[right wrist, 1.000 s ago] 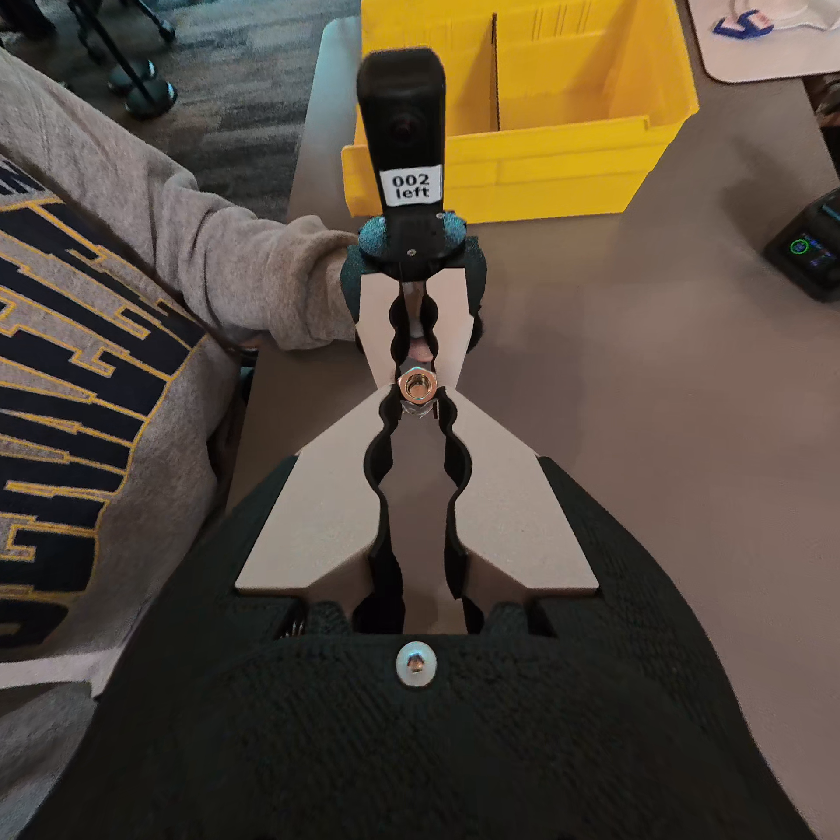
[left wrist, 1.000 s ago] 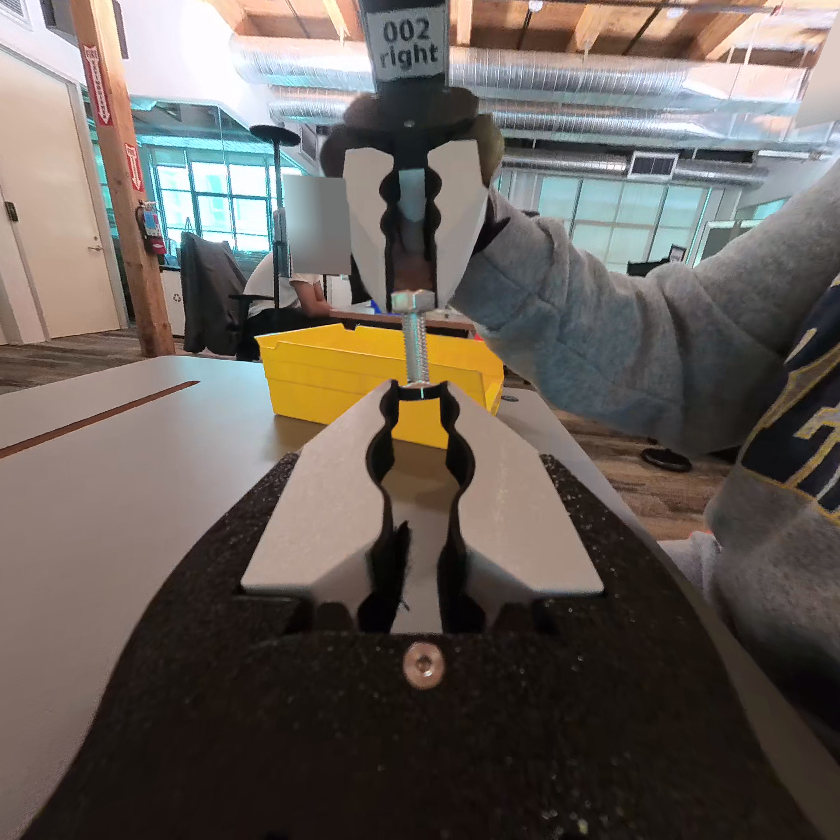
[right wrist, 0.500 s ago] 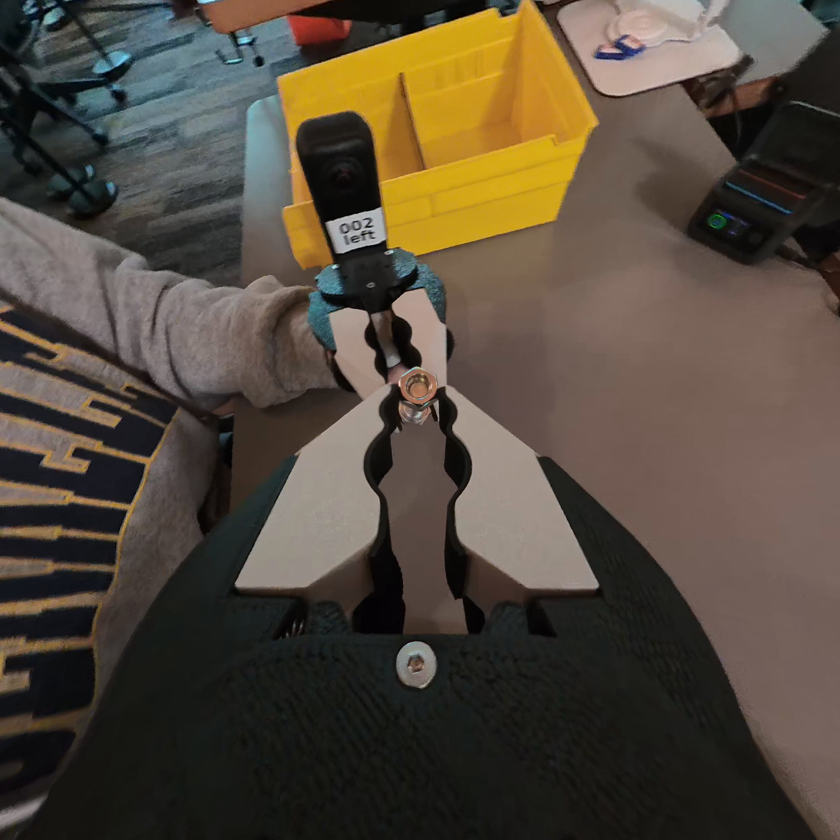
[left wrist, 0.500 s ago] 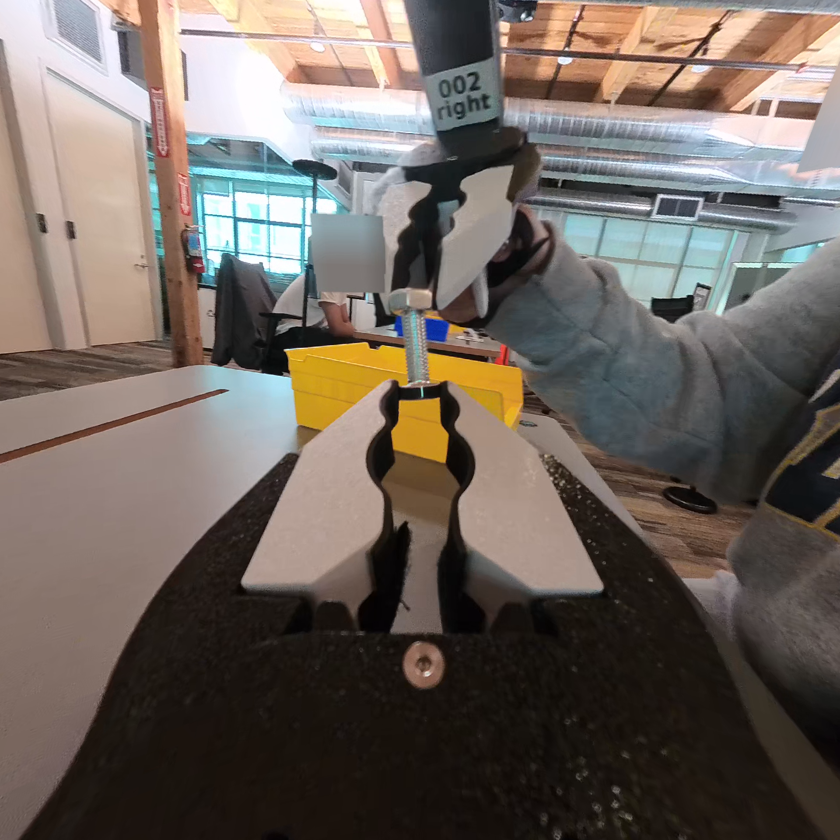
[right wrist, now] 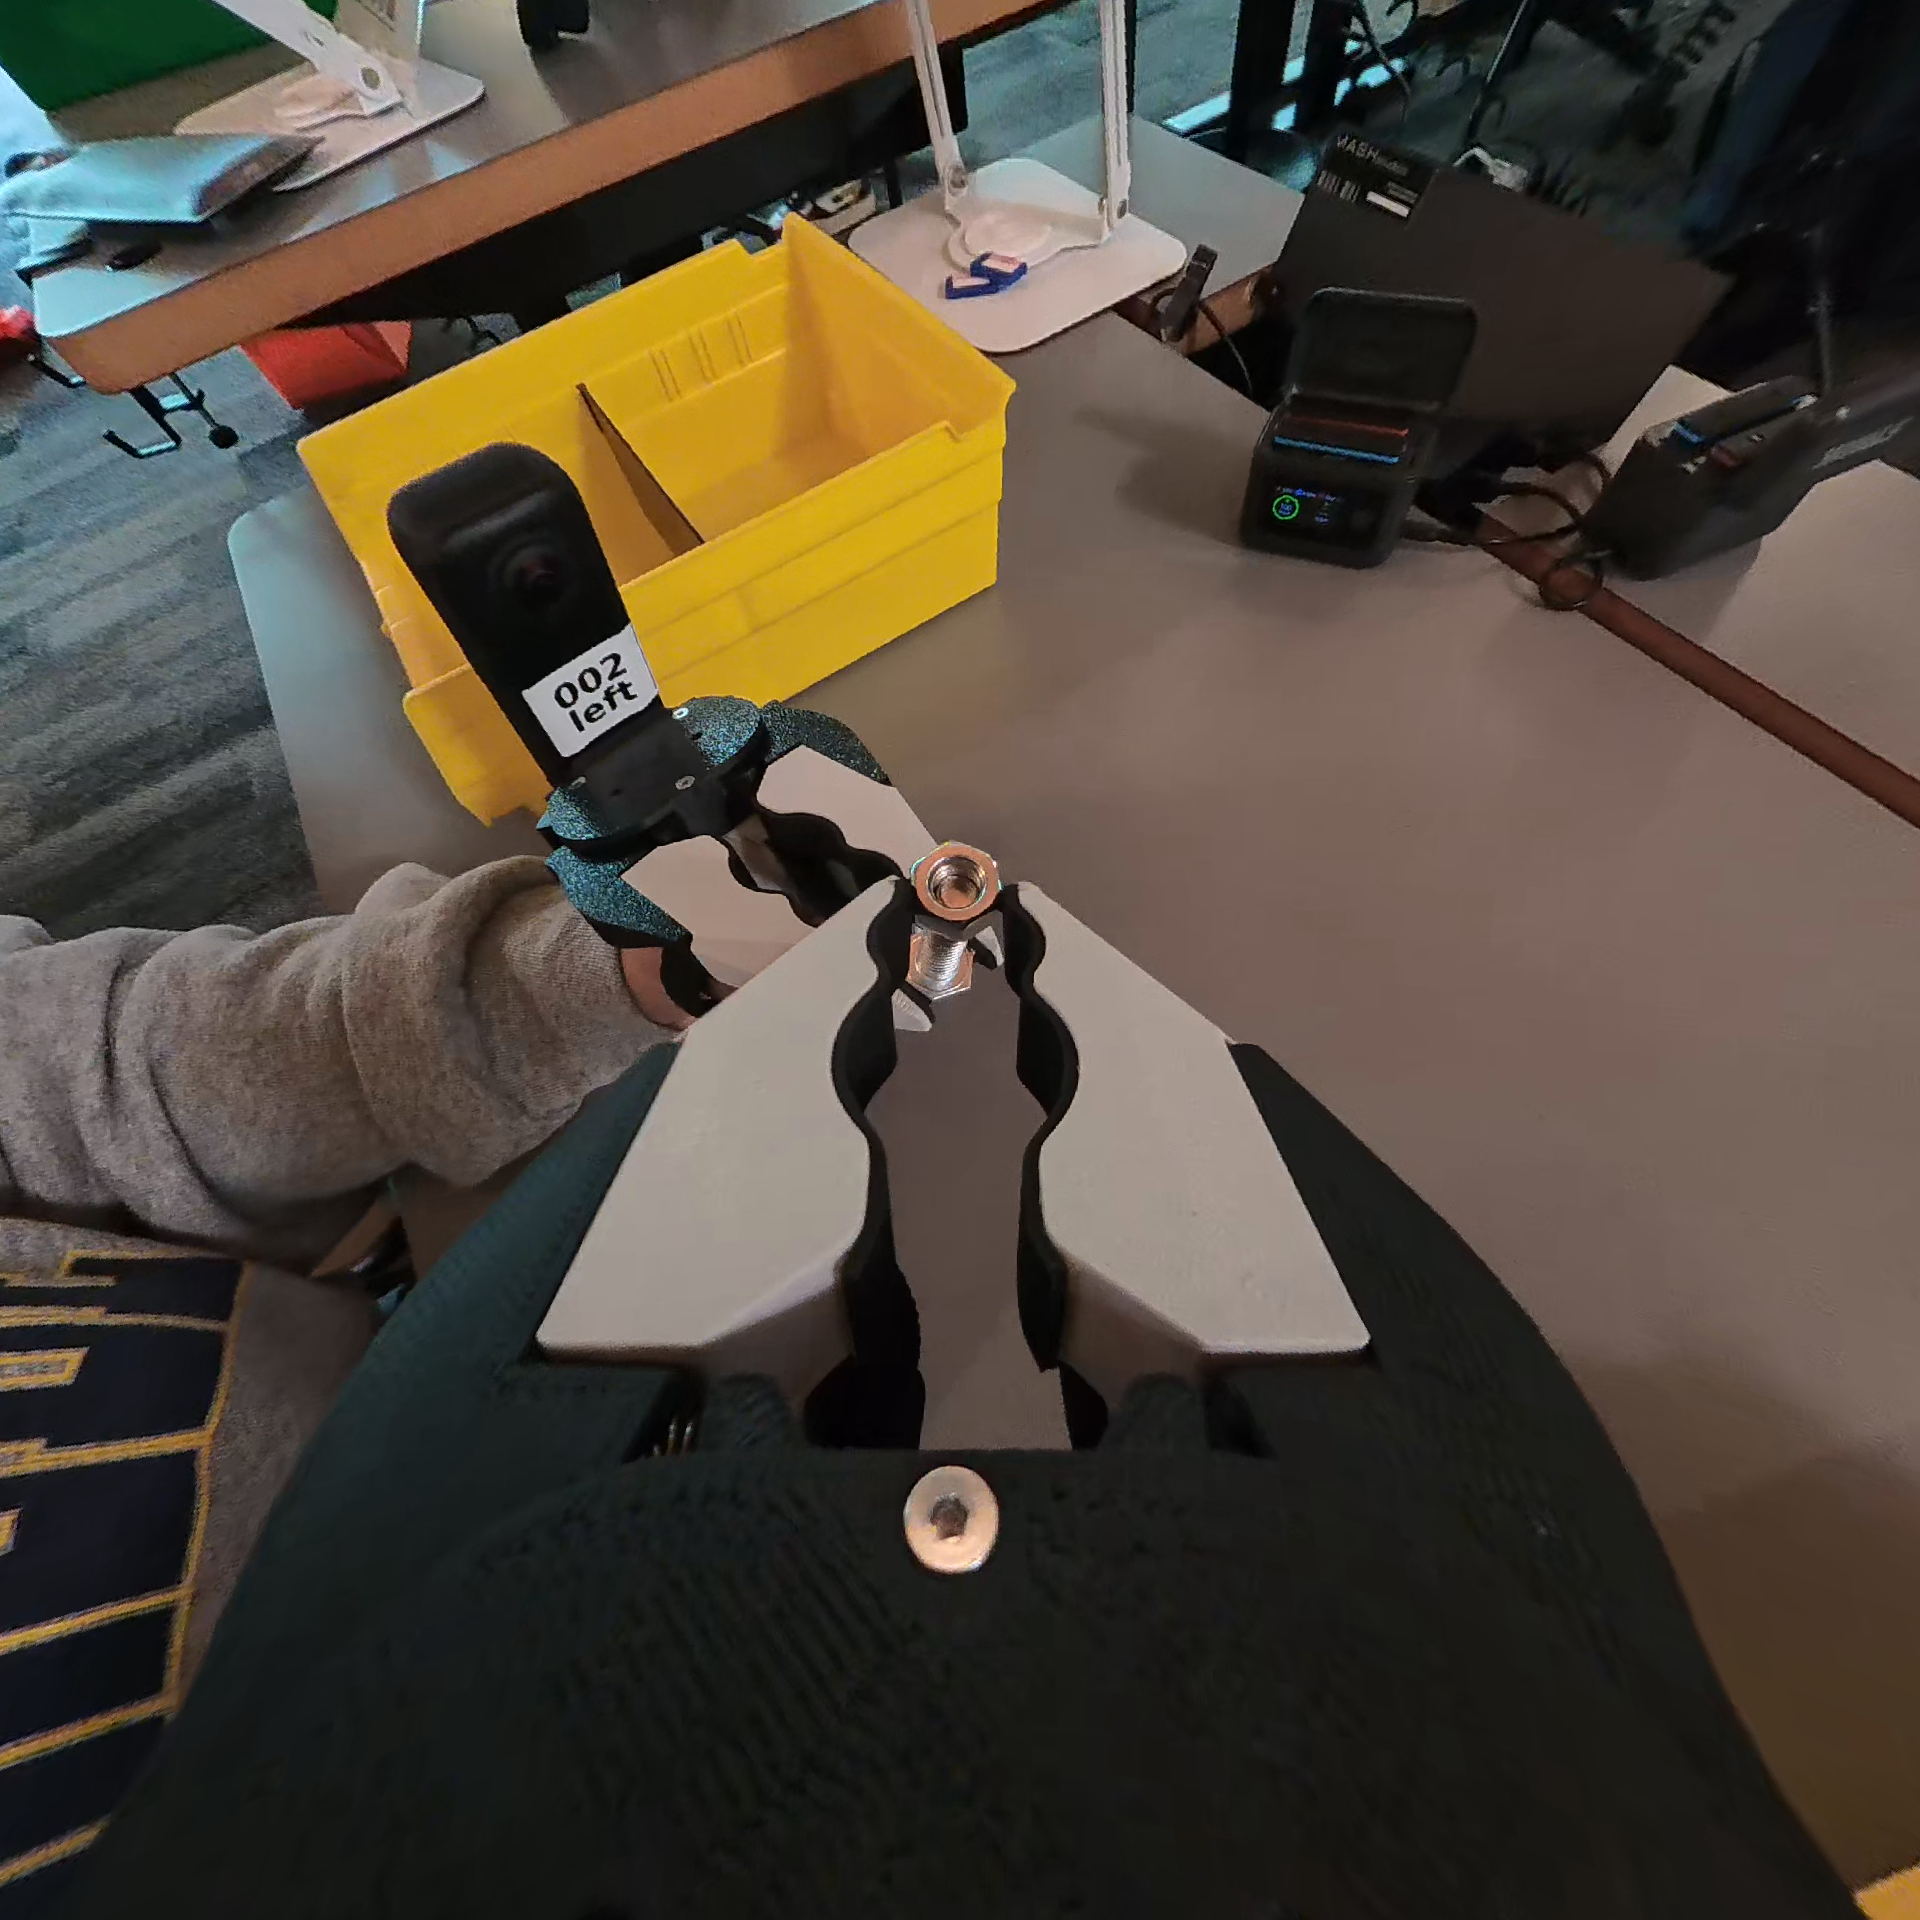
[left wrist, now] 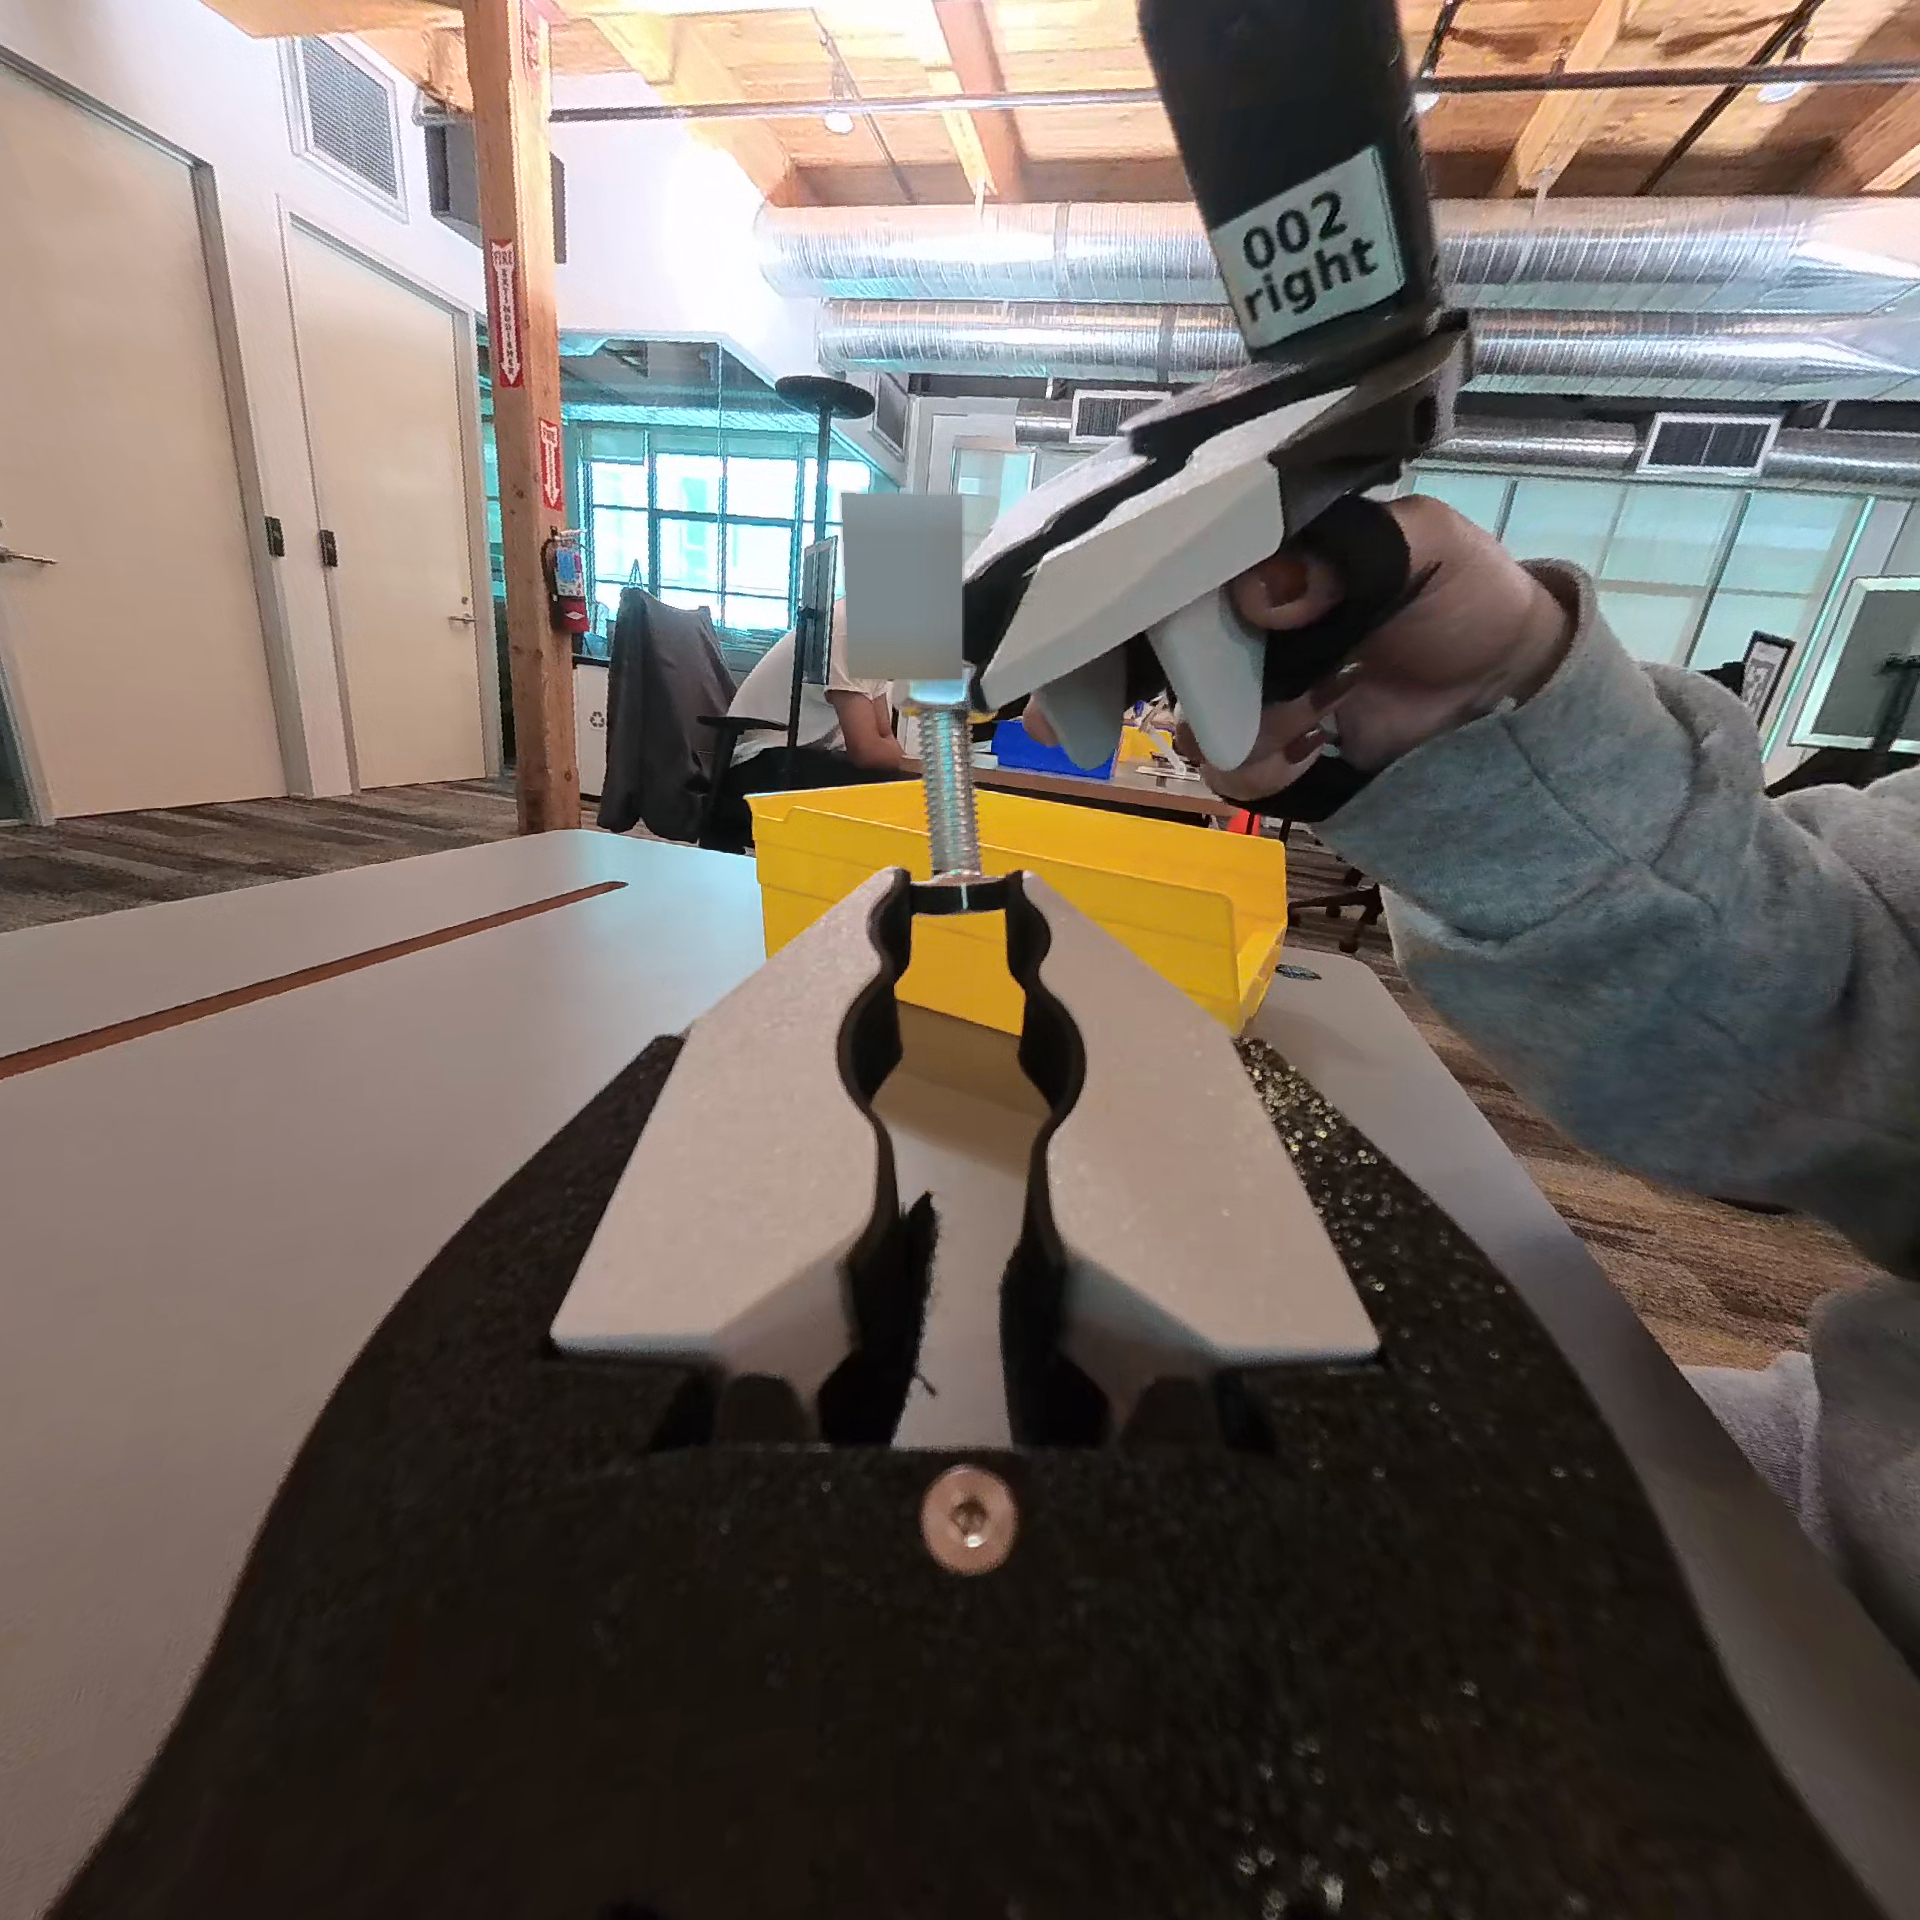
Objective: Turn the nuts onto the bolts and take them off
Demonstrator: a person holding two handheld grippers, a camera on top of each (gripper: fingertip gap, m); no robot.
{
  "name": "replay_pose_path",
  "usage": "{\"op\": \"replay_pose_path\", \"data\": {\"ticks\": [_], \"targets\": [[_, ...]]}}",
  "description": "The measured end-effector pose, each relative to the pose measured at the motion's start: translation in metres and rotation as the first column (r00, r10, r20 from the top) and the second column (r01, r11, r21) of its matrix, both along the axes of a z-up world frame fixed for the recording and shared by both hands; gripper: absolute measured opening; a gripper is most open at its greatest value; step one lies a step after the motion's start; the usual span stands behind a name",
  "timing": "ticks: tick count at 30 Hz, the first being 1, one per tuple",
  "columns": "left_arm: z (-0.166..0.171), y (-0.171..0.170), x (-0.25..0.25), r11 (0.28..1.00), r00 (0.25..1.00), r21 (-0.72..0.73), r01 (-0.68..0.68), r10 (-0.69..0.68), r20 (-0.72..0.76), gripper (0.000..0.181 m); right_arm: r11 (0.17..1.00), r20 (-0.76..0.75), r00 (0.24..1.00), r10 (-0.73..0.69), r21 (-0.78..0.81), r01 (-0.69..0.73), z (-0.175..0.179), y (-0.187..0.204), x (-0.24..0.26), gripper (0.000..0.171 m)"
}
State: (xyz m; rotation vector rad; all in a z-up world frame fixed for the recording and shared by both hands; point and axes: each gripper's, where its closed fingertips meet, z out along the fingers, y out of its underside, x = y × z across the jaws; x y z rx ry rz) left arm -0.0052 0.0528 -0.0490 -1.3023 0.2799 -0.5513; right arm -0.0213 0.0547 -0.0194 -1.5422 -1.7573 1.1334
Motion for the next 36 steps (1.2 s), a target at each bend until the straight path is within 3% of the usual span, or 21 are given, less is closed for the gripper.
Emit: {"op": "replay_pose_path", "data": {"ticks": [5, 9, 12, 16, 22, 31, 36], "targets": [[0.001, -0.001, 0.001, 1.0, 1.0, 0.006, 0.017, -0.017, 0.008, 0.015, 1.0, -0.01, 1.0, 0.02, -0.006, -0.02, 0.0, 0.0, 0.001, 0.017], [0.007, -0.005, 0.0, 0.999, 0.998, 0.029, 0.045, -0.046, 0.039, 0.015, 0.998, -0.079, 0.995, 0.058, 0.007, -0.057, 0.002, -0.001, 0.001, 0.045], [0.013, -0.015, 0.01, 0.986, 0.985, 0.057, 0.155, -0.159, 0.062, 0.015, 0.978, -0.247, 0.948, 0.202, -0.008, -0.21, 0.017, -0.017, 0.006, 0.056], [0.023, -0.033, 0.026, 0.925, 0.918, 0.107, 0.364, -0.375, 0.126, 0.015, 0.874, -0.356, 0.84, 0.409, -0.11, -0.473, 0.028, -0.043, 0.025, 0.05], [0.023, -0.043, 0.042, 0.865, 0.856, 0.105, 0.491, -0.501, 0.13, 0.015, 0.804, -0.407, 0.77, 0.491, -0.128, -0.581, 0.03, -0.051, 0.031, 0.038], [0.025, -0.049, 0.046, 0.825, 0.809, 0.121, 0.553, -0.565, 0.159, 0.015, 0.769, -0.403, 0.733, 0.548, -0.102, -0.631, 0.025, -0.06, 0.033, 0.017], [0.023, -0.041, 0.039, 0.871, 0.858, 0.107, 0.479, -0.49, 0.153, 0.015, 0.818, -0.419, 0.775, 0.473, -0.118, -0.564, 0.023, -0.051, 0.025, 0.016]]}}
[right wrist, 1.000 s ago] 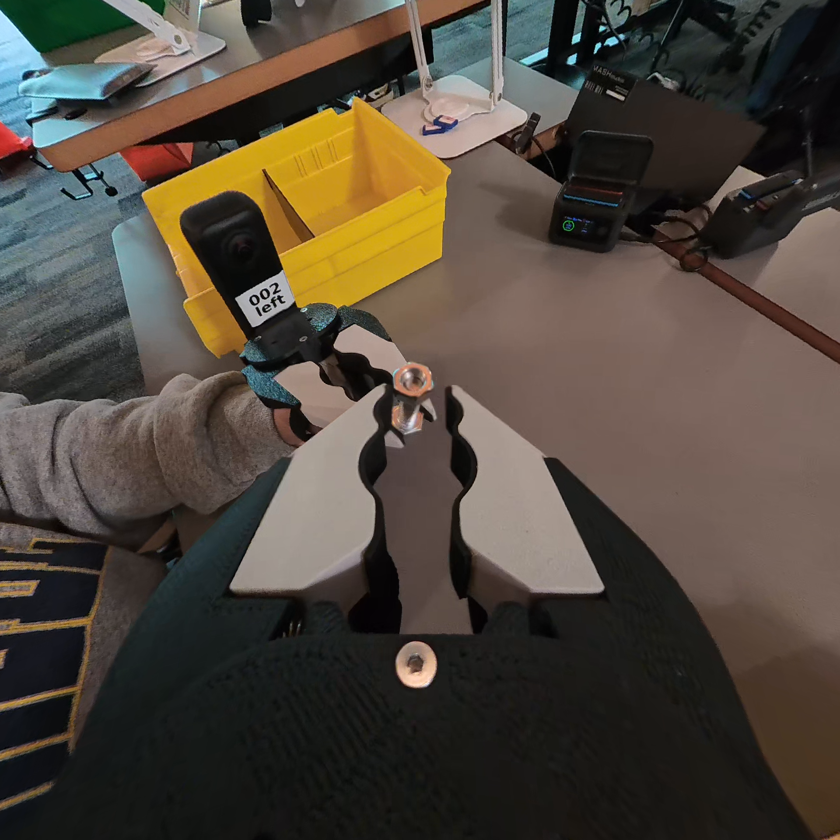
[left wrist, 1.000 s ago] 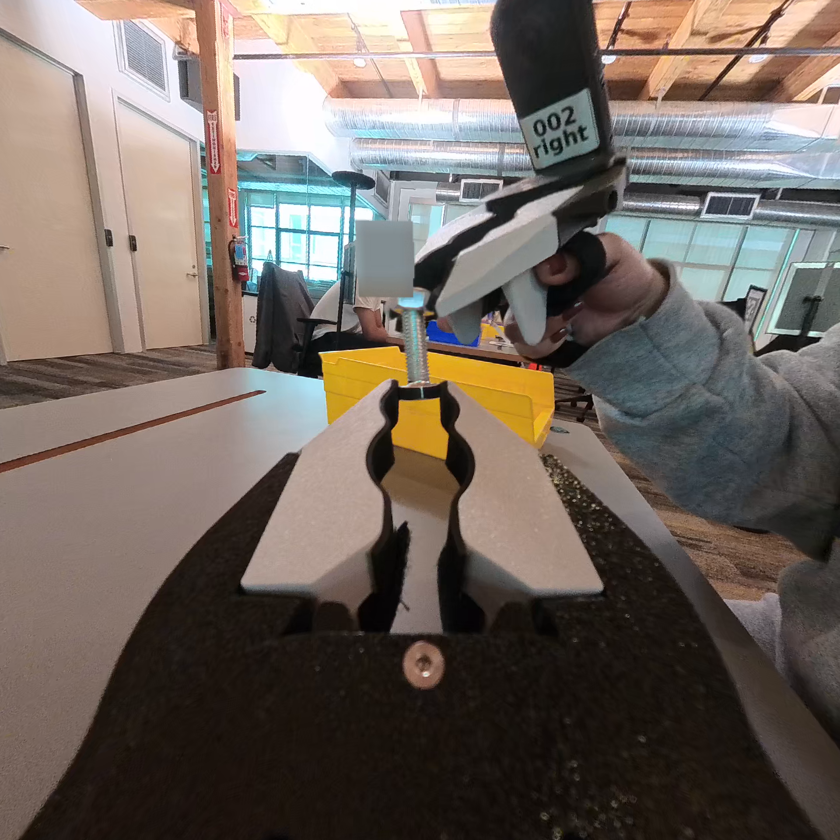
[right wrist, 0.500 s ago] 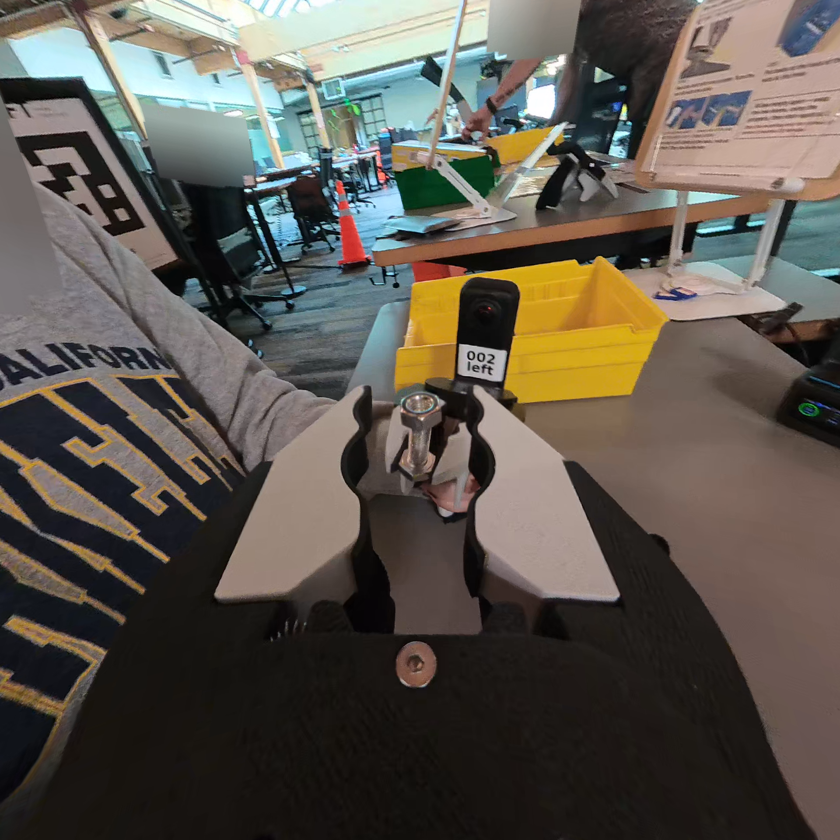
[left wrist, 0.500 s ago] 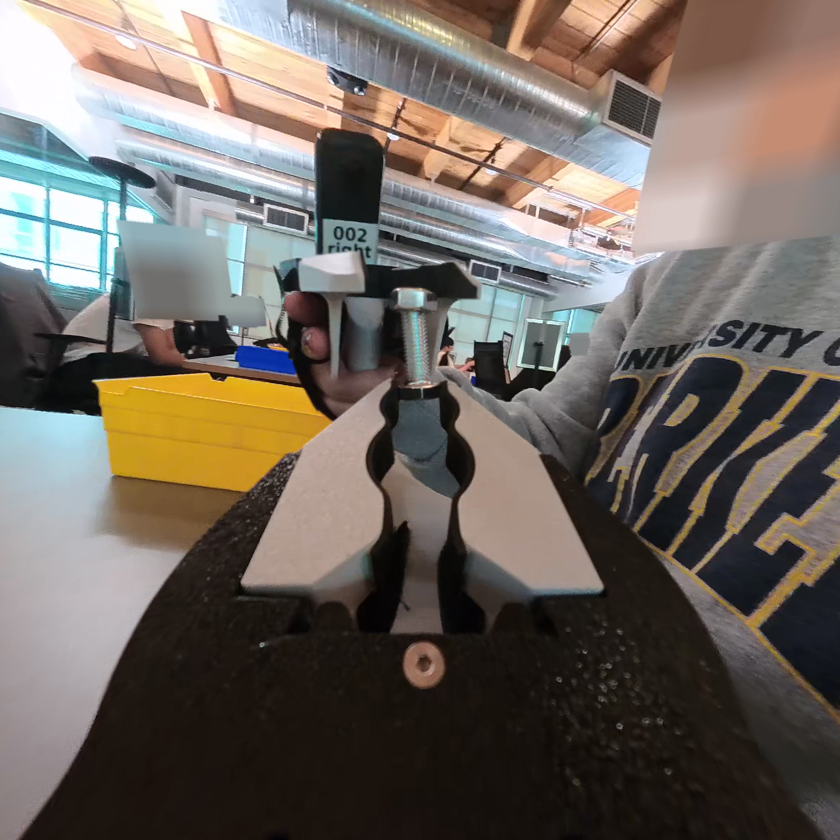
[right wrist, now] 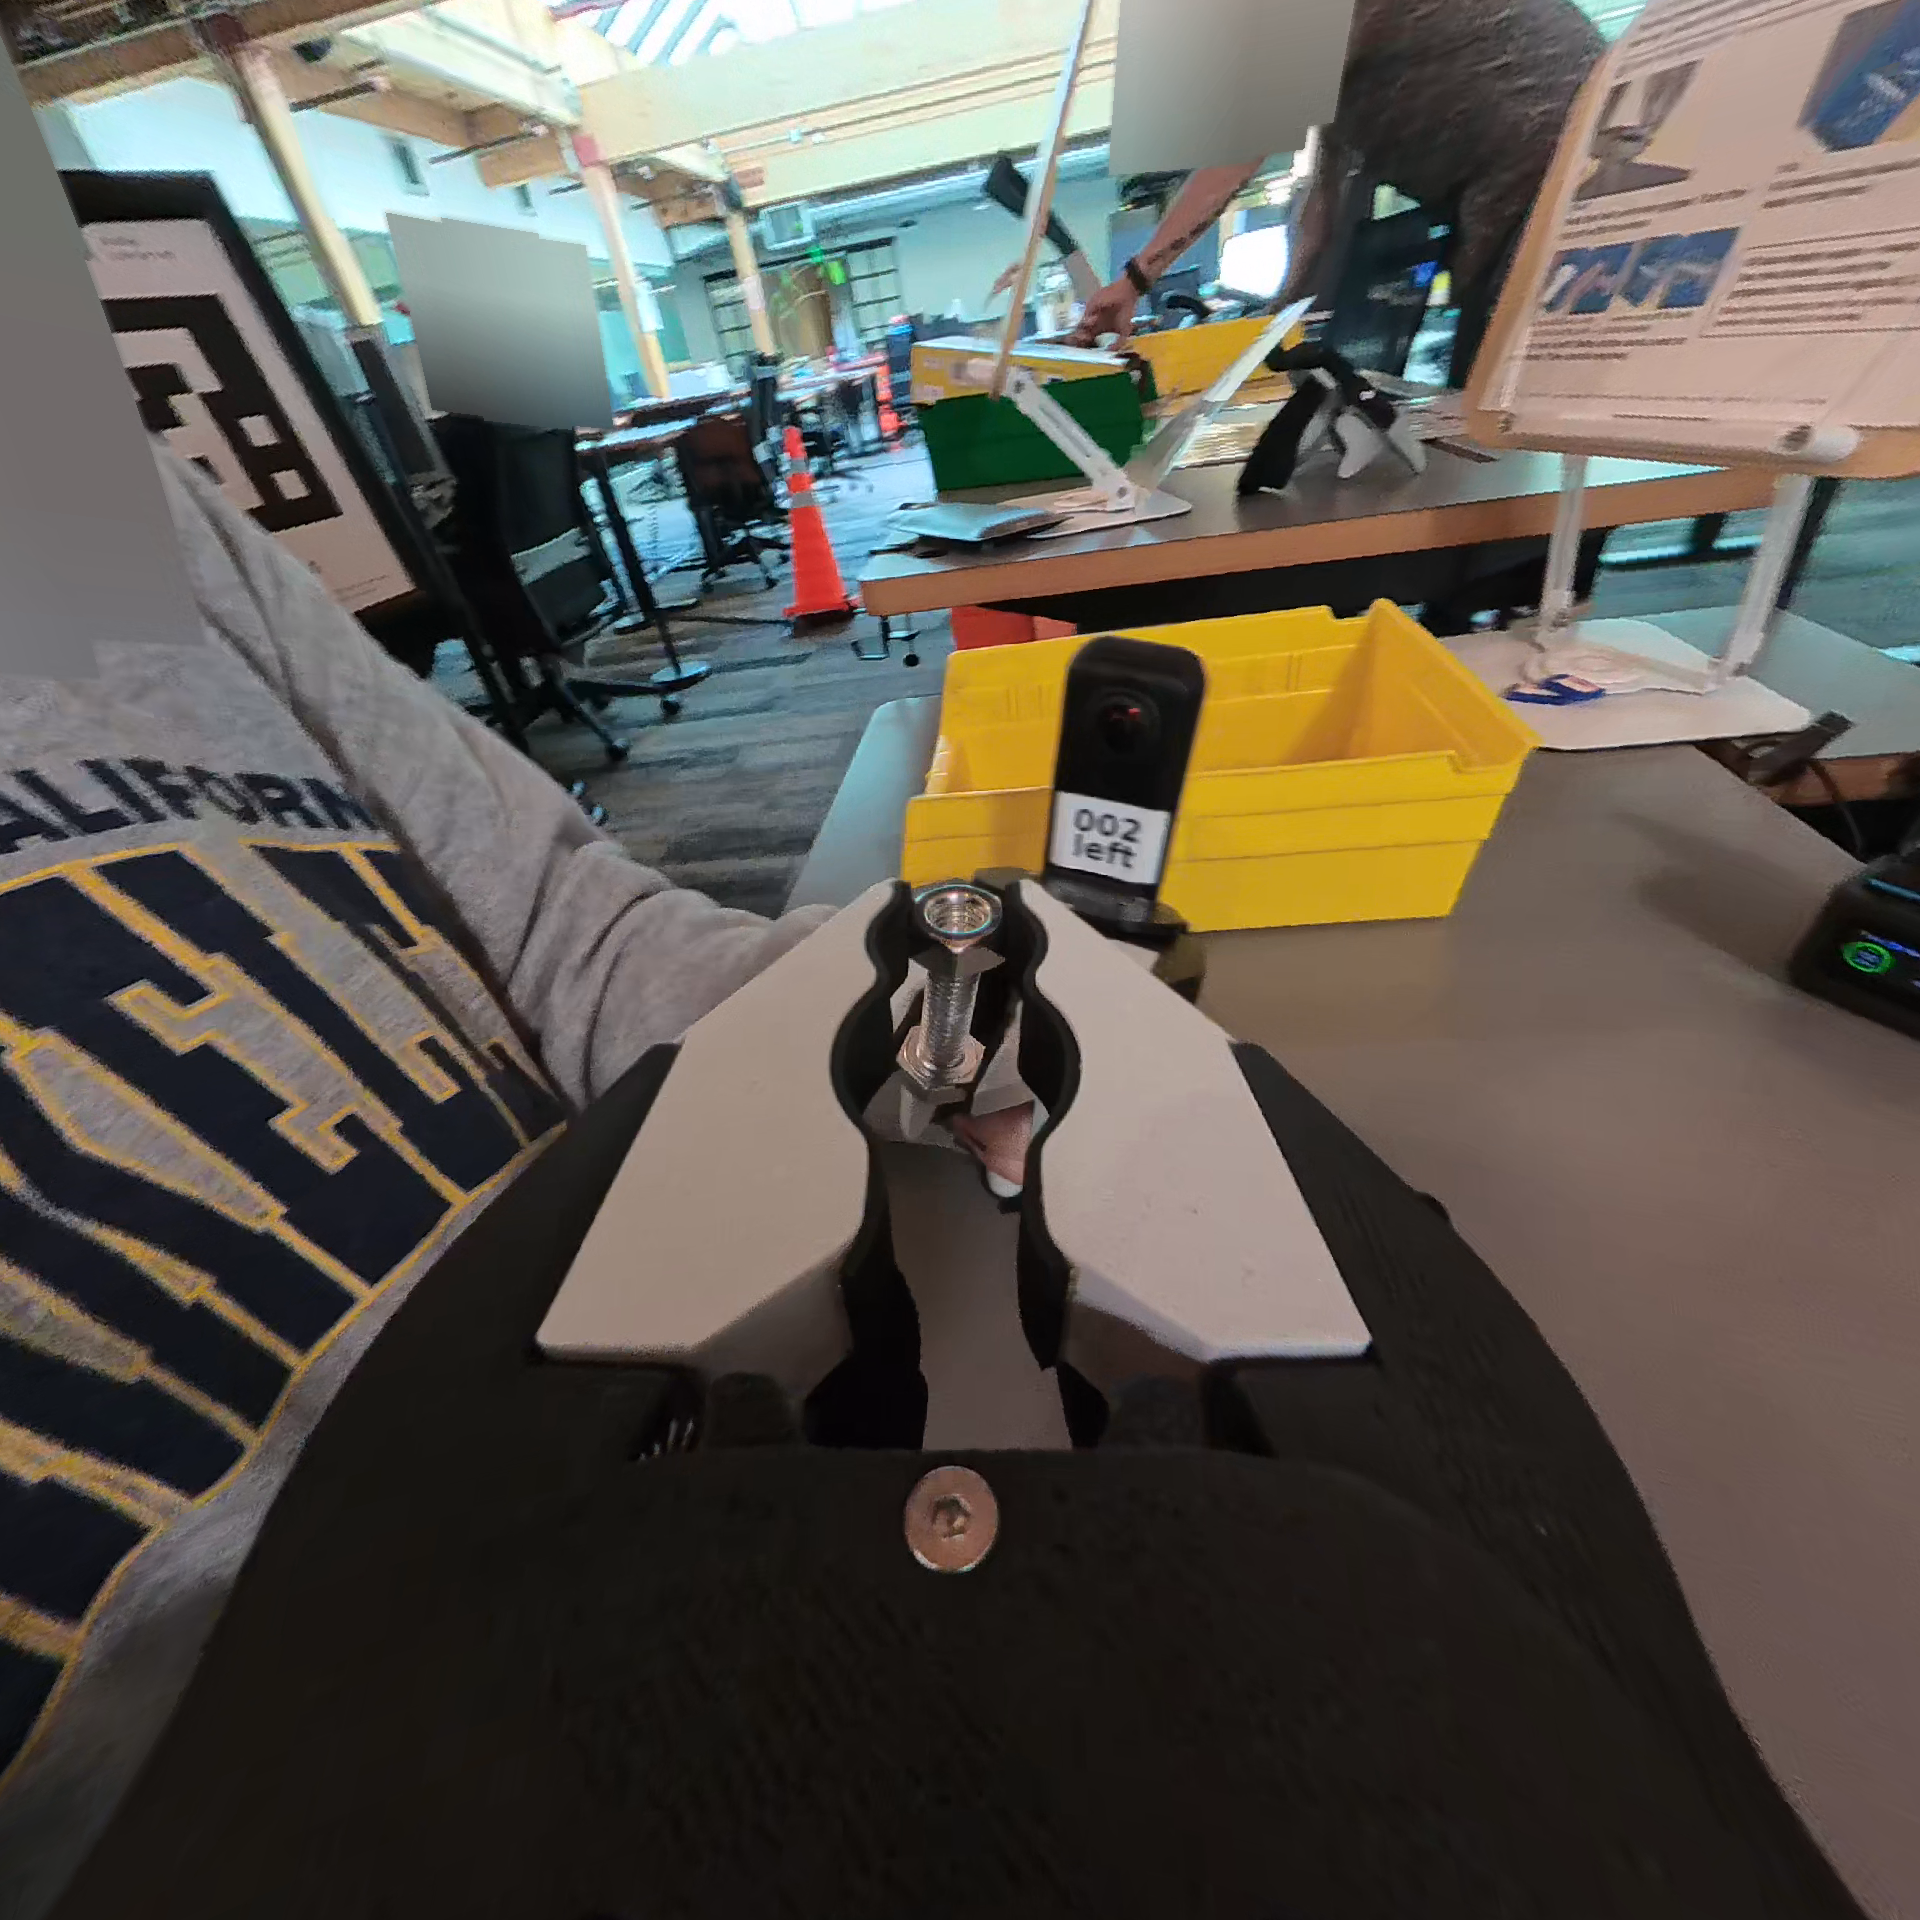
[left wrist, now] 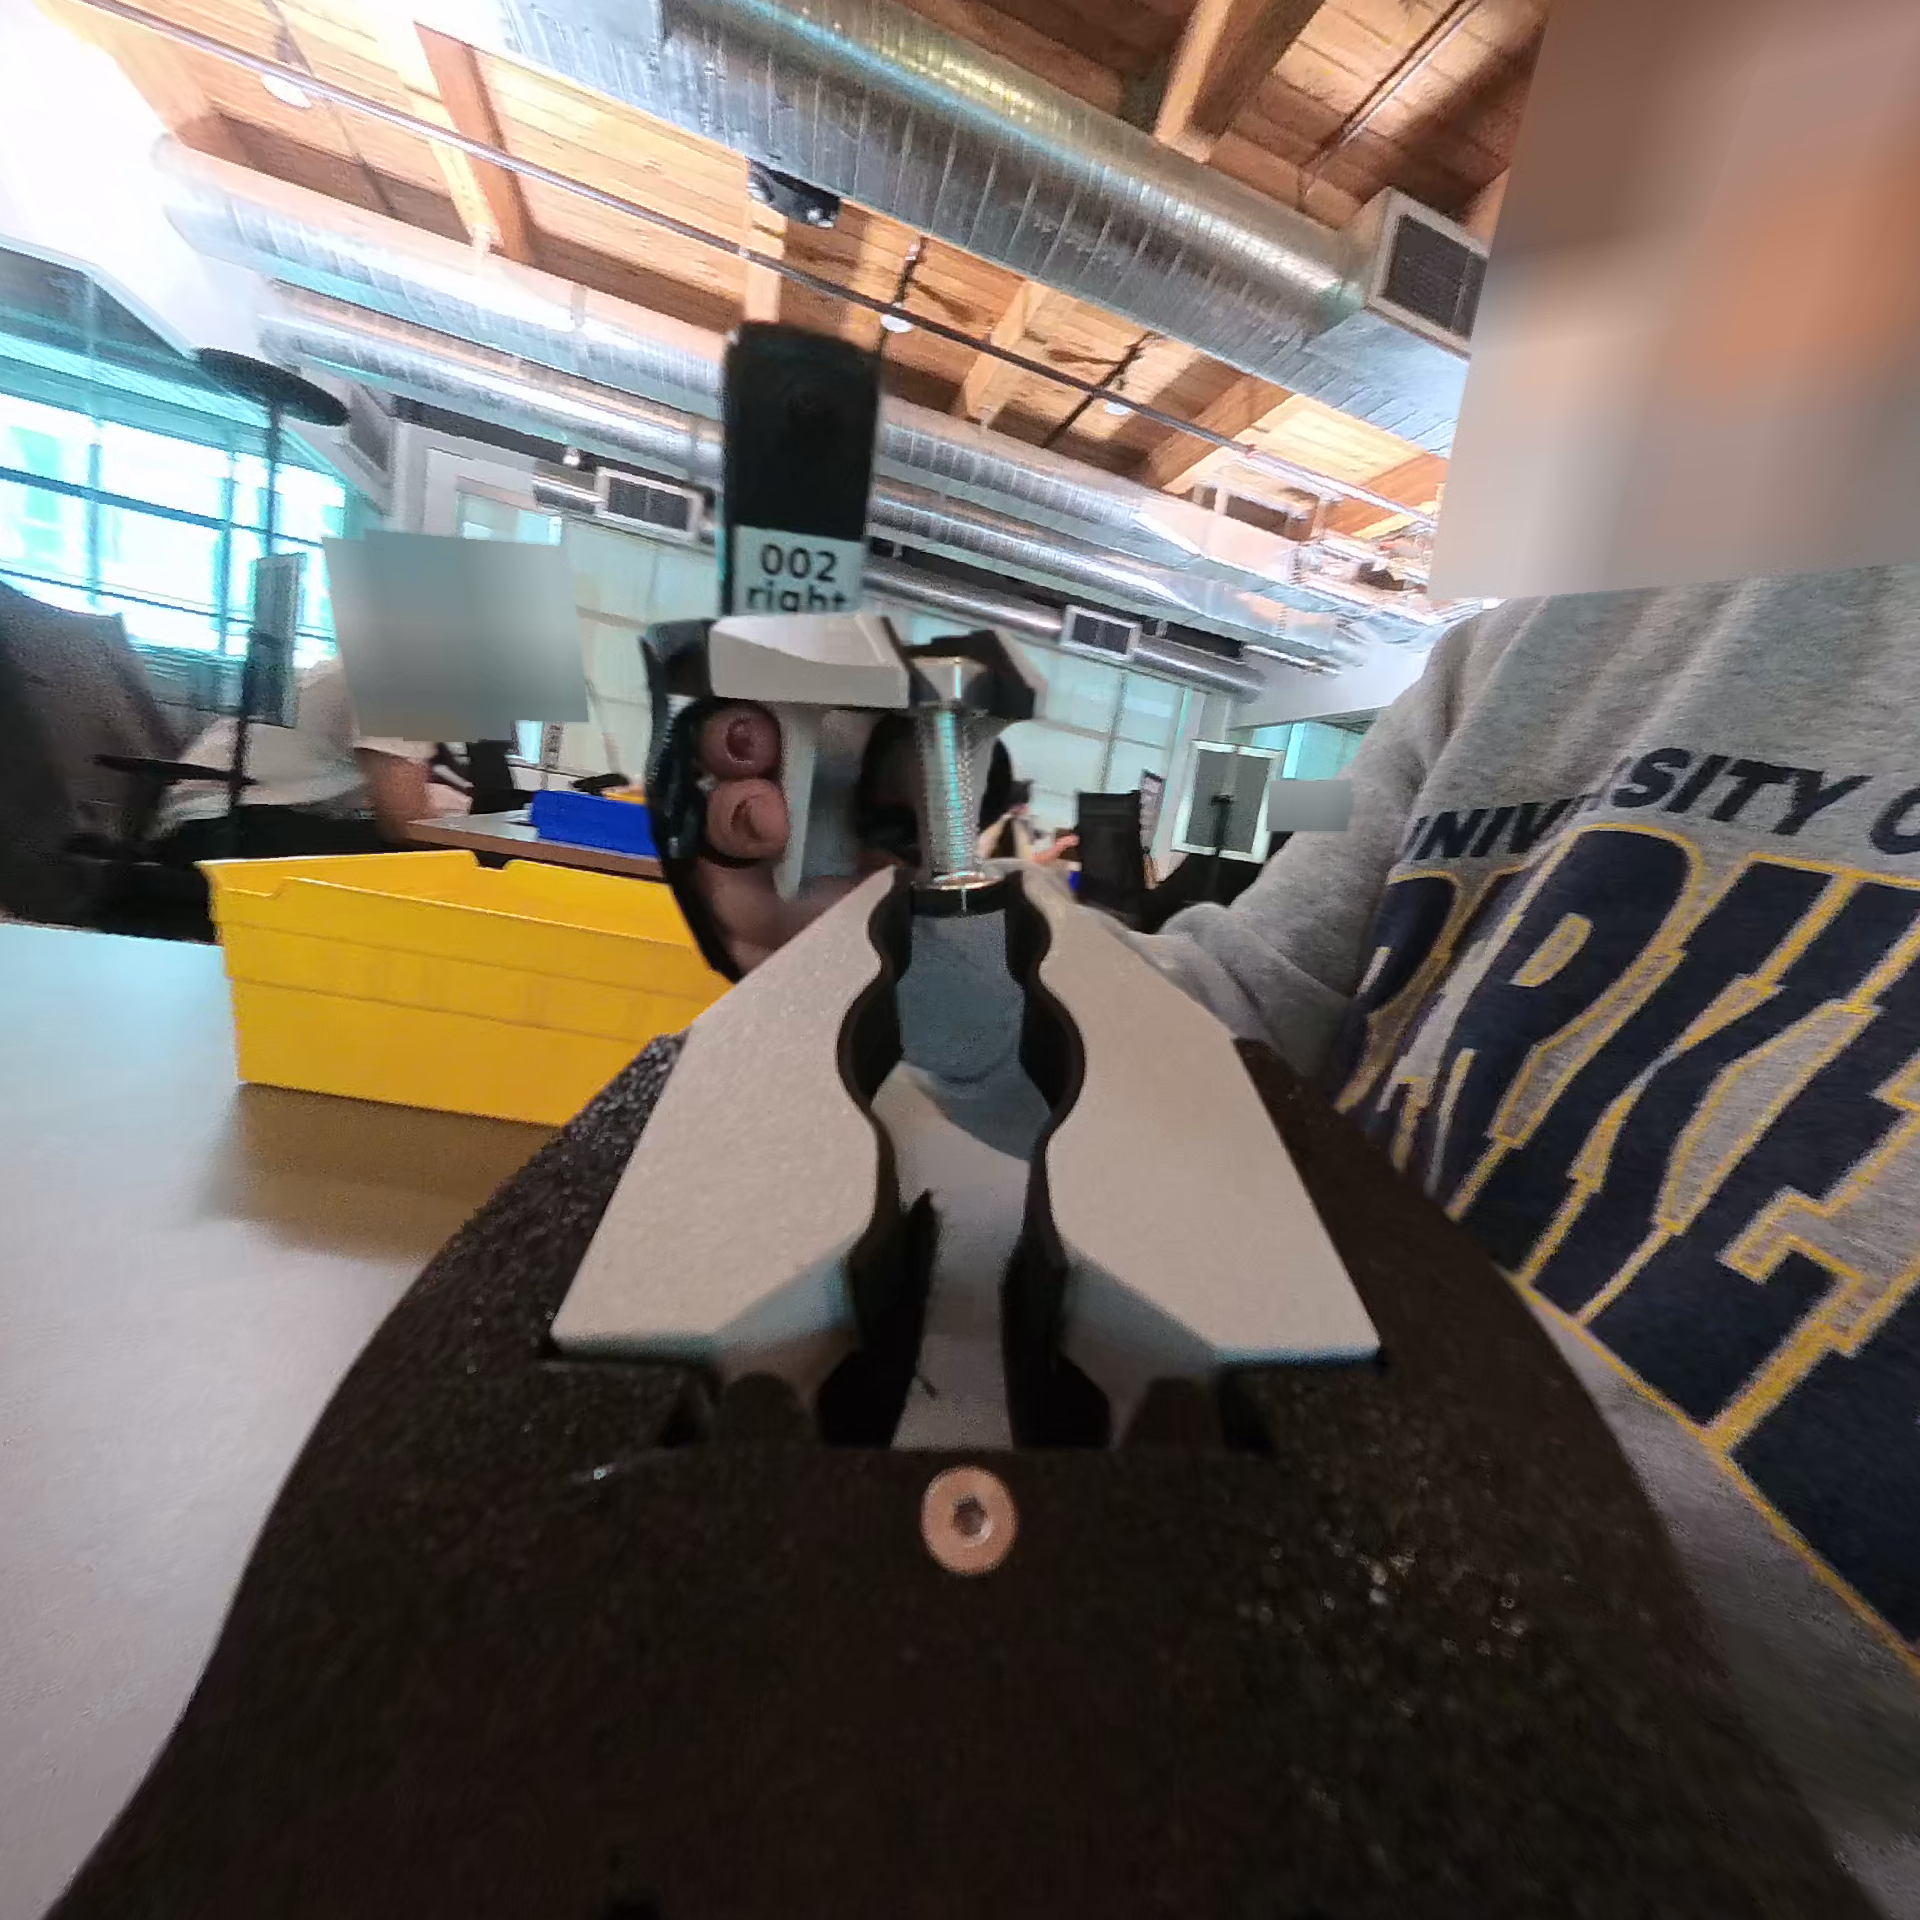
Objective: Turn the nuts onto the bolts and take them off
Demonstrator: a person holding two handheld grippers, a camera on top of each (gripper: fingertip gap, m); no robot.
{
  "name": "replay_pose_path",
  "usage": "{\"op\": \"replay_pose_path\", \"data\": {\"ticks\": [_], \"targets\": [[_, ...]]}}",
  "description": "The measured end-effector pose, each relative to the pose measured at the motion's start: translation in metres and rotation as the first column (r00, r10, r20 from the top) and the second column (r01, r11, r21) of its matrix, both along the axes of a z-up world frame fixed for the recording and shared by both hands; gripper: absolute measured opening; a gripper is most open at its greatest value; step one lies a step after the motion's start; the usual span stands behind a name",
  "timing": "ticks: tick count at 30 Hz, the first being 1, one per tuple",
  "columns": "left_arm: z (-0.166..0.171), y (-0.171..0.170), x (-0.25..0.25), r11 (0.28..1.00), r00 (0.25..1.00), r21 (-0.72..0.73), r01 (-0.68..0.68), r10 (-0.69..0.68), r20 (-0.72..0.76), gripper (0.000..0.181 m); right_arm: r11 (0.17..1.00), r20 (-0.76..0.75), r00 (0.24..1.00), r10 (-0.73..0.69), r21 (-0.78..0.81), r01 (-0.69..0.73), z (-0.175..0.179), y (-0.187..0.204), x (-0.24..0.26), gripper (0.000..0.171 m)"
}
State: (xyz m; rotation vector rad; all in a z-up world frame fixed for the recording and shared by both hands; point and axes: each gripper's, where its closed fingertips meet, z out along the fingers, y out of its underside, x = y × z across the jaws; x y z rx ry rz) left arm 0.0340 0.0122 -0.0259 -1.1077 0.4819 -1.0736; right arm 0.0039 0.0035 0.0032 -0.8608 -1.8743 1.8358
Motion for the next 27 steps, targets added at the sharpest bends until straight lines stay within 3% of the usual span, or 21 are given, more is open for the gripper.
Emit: {"op": "replay_pose_path", "data": {"ticks": [7, 15, 18, 27], "targets": [[-0.011, 0.026, -0.024, 0.951, 0.95, -0.036, -0.308, 0.305, -0.069, 0.015, 0.934, -0.016, 0.935, -0.354, 0.036, 0.354, -0.011, 0.029, -0.026, 0.016], [-0.025, 0.047, -0.039, 0.805, 0.792, -0.028, -0.592, 0.575, -0.206, 0.015, 0.685, -0.025, 0.685, -0.728, -0.001, 0.728, -0.023, 0.054, -0.042, 0.016], [-0.029, 0.05, -0.039, 0.776, 0.756, -0.023, -0.631, 0.608, -0.243, 0.015, 0.636, -0.042, 0.636, -0.771, -0.001, 0.771, -0.026, 0.056, -0.044, 0.016], [-0.038, 0.055, -0.042, 0.761, 0.727, -0.021, -0.649, 0.612, -0.311, 0.015, 0.655, 0.017, 0.655, -0.755, 0.038, 0.755, -0.035, 0.066, -0.041, 0.016]]}}
